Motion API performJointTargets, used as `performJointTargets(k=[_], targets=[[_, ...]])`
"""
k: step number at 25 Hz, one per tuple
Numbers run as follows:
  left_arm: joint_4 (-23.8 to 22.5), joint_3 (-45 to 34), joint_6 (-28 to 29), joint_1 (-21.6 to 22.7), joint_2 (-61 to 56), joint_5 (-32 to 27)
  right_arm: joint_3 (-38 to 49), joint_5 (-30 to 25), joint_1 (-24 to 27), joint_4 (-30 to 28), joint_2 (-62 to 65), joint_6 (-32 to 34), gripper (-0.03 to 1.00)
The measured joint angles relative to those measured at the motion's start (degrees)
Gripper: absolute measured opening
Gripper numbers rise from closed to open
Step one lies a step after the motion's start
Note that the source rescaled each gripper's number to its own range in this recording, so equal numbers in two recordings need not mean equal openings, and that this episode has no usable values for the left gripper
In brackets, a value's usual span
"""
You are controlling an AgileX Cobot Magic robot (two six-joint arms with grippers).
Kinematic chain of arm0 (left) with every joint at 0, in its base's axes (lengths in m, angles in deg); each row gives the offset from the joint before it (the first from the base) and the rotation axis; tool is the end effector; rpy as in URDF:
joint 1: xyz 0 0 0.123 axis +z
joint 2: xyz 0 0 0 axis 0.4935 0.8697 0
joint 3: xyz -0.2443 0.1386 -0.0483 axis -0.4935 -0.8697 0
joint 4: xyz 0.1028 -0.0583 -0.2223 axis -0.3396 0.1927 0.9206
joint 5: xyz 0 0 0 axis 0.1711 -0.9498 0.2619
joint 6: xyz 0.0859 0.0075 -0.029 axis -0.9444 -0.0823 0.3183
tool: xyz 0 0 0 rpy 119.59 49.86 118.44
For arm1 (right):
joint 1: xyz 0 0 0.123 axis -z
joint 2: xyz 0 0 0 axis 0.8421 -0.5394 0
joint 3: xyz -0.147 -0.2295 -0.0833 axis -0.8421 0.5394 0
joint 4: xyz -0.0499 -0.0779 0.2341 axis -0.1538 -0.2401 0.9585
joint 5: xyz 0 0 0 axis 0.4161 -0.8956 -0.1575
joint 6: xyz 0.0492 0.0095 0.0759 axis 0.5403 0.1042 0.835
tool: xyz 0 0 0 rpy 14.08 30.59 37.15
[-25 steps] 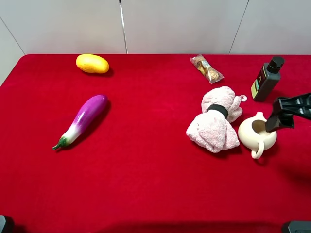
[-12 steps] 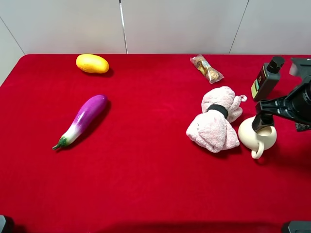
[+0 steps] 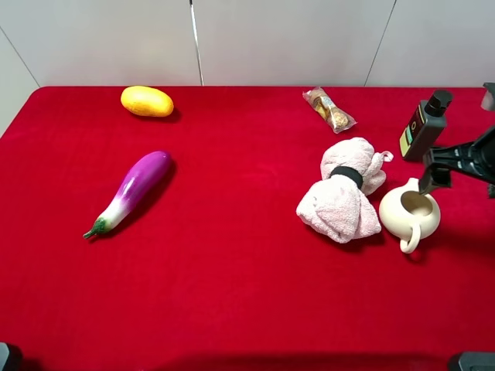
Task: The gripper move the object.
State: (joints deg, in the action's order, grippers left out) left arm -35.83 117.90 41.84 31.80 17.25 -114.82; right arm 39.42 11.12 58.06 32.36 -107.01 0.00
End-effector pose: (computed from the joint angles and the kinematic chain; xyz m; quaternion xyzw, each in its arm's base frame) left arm -0.0055 -0.0090 0.2752 0.0639 0.8531 0.0023 0.5179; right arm 0.2301 -0.0039 0.1763 0.0480 0.9902 -0.0012 0.1312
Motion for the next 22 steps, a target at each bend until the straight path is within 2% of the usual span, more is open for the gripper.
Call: performJointTargets(k=[11,22], targets=[[0.0,0.0,0.0,0.0,0.0,0.0,0.0,0.2,0.0,0.2,-3.7,-0.9,1.00],[0.0,0.0,0.0,0.0,0.0,0.0,-0.1,3.9,0.1,0.2,-12.8,-1.1,1.00]])
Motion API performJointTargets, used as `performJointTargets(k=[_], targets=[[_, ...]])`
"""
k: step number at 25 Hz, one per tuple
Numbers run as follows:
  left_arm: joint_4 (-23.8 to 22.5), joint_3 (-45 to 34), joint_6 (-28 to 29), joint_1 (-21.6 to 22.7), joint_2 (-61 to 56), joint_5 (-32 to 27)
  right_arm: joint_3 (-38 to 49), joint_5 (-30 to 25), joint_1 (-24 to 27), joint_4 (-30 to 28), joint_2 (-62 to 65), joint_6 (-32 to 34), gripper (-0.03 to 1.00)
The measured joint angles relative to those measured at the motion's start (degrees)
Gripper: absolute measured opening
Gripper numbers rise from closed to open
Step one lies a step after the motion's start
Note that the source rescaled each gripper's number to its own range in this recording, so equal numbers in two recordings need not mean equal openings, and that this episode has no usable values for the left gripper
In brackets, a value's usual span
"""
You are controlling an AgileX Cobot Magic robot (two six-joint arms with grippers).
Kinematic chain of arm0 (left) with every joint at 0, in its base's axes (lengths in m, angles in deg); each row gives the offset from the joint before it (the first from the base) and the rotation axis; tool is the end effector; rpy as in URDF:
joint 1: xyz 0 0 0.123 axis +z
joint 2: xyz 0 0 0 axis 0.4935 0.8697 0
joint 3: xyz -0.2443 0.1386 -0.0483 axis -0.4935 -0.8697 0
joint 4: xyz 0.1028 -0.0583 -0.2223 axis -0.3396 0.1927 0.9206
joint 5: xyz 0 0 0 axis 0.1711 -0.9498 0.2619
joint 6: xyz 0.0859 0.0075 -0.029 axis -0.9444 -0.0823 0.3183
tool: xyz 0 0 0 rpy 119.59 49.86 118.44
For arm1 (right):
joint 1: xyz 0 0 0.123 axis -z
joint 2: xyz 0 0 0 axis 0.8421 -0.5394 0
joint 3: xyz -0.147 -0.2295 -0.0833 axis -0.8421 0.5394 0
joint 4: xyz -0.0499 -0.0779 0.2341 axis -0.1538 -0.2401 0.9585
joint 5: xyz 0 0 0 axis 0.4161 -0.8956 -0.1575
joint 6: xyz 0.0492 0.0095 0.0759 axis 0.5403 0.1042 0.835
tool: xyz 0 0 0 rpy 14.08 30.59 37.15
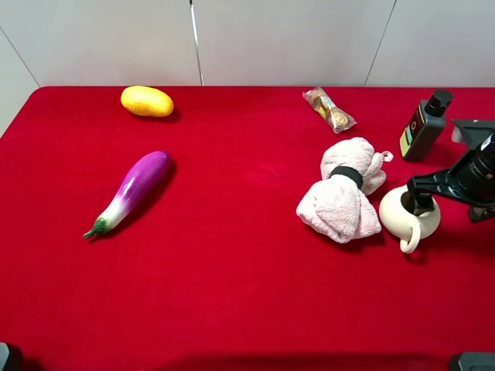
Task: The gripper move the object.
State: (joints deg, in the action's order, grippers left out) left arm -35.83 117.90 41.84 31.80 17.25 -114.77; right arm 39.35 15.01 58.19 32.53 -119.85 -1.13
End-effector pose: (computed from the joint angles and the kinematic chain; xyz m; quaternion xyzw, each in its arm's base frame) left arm -0.0054 -0.0090 0.2753 0.0638 0.8528 0.0023 0.5183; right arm 0.2427 -0.0044 0.1244 0.0400 0.9977 -0.0032 0.0540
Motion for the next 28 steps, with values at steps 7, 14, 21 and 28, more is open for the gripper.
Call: performJointTargets(k=[7,14,21,28], targets=[[0.0,0.0,0.0,0.0,0.0,0.0,0.0,0.5,0.0,1.0,-2.0,0.0,1.00],[0.0,0.0,0.0,0.0,0.0,0.0,0.0,0.5,0.0,1.0,-2.0,-0.2,0.73],[0.0,0.0,0.0,0.0,0.0,0.0,0.0,0.8,0.0,2.7,-2.0,-0.2,0.34],[0.0,0.0,0.0,0.0,0.0,0.0,0.0,1.7,0.0,2.8,-2.0,-0.2,0.02]])
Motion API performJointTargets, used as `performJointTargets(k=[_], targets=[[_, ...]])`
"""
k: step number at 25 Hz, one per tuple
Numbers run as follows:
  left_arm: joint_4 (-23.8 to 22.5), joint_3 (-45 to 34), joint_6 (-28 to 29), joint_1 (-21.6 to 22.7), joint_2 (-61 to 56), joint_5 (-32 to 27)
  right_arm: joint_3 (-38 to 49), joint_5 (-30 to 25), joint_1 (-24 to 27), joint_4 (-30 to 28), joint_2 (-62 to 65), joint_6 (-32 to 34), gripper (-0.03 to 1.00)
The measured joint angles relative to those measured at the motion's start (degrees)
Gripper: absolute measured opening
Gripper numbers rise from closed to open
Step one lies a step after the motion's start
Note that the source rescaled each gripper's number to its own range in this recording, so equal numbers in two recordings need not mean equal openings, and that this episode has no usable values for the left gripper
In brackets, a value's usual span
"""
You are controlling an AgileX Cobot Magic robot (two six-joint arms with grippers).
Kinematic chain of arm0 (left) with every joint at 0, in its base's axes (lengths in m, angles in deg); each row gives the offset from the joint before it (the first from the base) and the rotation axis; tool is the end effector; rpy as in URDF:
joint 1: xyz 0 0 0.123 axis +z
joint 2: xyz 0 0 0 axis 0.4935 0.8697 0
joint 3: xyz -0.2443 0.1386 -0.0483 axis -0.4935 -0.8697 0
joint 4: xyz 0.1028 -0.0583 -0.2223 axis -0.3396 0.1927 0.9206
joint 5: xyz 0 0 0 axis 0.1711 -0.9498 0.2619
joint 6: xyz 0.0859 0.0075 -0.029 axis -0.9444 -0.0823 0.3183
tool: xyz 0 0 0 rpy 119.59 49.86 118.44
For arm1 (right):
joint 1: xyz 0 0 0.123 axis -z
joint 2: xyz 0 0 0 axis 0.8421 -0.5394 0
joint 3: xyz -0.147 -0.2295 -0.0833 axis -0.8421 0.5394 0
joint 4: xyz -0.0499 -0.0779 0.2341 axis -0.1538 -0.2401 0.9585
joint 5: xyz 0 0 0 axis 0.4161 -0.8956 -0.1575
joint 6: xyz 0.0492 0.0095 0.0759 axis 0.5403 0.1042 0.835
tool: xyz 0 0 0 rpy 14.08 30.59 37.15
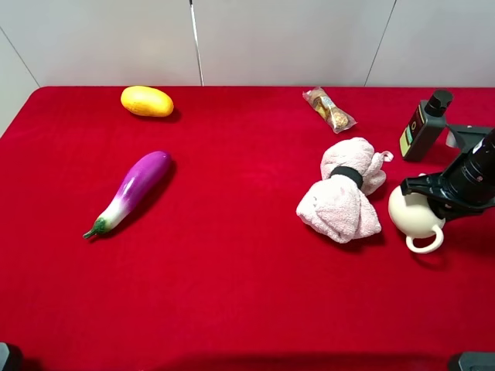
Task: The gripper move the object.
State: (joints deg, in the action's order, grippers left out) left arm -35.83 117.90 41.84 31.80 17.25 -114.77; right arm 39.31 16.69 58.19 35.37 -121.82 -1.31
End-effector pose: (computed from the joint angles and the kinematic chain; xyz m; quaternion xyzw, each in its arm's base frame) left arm -0.0054 -0.0090 0.2753 0.0638 0.8528 0.0023 0.5183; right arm 0.2455 -0.0021 0.1164 0.0592 0.9969 0.0102 0.0514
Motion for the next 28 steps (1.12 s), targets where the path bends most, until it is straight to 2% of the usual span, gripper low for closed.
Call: performJointTargets(k=[10,16,28], targets=[[0.0,0.0,0.0,0.0,0.0,0.0,0.0,0.0,0.0,0.0,0.0,0.0,0.00],[0.0,0.0,0.0,0.0,0.0,0.0,0.0,-2.1,0.0,0.2,1.3,0.0,0.00],[0.0,0.0,0.0,0.0,0.0,0.0,0.1,-11.0,0.0,0.3,15.0,0.4,0.00]])
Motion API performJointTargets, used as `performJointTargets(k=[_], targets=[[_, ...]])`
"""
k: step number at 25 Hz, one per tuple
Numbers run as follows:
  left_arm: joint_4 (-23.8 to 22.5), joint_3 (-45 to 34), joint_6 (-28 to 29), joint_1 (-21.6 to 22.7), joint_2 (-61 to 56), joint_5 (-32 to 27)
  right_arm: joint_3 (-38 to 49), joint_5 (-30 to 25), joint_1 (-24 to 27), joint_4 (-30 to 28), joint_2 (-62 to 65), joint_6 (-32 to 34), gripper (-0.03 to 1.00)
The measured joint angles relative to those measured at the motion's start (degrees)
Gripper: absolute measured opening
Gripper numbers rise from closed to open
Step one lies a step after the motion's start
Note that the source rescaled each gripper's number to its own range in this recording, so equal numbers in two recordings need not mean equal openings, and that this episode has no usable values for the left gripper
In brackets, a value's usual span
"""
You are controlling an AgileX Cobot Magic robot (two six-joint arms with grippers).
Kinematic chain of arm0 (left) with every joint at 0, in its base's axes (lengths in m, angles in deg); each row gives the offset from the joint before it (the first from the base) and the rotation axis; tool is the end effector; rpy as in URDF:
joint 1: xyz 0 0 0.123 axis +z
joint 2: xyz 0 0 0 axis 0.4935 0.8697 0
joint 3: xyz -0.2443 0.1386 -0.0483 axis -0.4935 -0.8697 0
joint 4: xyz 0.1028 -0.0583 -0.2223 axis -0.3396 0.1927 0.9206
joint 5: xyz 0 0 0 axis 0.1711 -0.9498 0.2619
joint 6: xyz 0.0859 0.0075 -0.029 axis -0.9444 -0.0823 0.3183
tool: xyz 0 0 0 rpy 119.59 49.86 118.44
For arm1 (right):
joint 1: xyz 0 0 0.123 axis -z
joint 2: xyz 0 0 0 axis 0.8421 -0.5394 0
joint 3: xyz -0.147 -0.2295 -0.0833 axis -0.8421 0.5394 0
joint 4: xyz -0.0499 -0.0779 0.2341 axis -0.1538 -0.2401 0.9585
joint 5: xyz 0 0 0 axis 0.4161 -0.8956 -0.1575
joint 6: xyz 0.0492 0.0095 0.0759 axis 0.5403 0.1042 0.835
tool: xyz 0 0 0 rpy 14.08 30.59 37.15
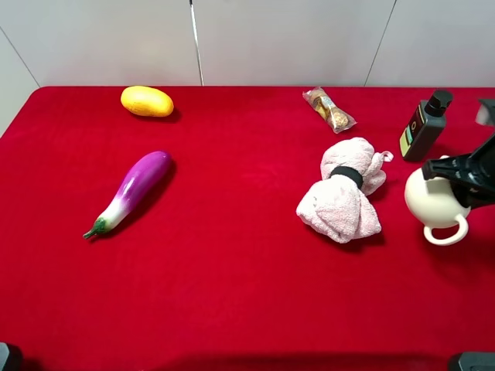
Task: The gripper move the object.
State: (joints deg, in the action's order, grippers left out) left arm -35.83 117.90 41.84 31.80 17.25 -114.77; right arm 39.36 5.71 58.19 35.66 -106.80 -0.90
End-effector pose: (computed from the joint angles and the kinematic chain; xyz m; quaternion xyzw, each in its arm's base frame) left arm -0.0054 -0.0090 0.2753 0.0638 0.8528 0.0023 0.5183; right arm 0.2219 -0.0010 0.1755 0.0621 0.9942 0.0162 0.0859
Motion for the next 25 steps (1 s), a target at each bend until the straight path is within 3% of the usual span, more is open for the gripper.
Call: performJointTargets(k=[15,25], targets=[[0.0,0.0,0.0,0.0,0.0,0.0,0.0,-15.1,-0.1,4.8,15.7,-0.5,0.00],[0.0,0.0,0.0,0.0,0.0,0.0,0.0,-20.4,-0.1,10.3,18.2,-2.6,0.00]])
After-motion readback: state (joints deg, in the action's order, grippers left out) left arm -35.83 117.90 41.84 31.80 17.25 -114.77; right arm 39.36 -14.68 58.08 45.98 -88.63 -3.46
